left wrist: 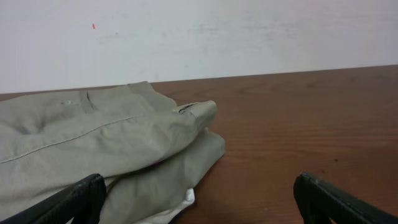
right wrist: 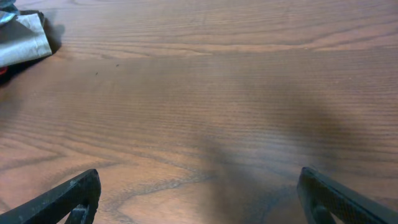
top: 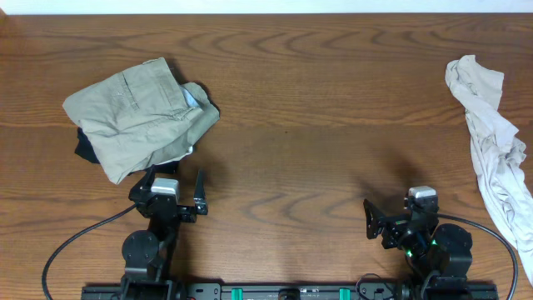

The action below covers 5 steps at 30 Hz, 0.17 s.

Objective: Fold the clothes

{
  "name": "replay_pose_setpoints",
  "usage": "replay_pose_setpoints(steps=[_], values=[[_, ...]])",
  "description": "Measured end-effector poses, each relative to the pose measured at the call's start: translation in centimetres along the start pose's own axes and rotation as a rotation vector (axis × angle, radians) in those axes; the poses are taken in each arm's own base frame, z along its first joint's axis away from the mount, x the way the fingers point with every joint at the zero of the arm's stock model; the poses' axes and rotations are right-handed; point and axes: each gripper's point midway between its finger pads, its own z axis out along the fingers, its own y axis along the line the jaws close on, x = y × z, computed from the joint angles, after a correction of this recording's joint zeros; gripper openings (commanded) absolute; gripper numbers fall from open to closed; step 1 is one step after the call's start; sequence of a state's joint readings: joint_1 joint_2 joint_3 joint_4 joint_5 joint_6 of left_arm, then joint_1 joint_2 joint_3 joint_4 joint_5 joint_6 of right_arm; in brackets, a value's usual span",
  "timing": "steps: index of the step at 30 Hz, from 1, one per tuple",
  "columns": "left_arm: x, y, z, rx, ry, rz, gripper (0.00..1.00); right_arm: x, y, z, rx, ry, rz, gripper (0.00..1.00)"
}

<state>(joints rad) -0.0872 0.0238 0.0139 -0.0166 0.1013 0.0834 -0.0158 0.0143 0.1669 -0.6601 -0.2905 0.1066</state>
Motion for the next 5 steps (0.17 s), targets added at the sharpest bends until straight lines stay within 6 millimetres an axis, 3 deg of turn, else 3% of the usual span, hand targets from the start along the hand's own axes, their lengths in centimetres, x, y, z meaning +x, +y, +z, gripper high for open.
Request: replay_pose_setpoints(steps=[5], values=[[0.00, 0.00, 0.00, 0.000, 0.000, 0.000, 0.98, 0.00, 0.00, 0.00, 0.000, 0.000, 0.000, 0.99]])
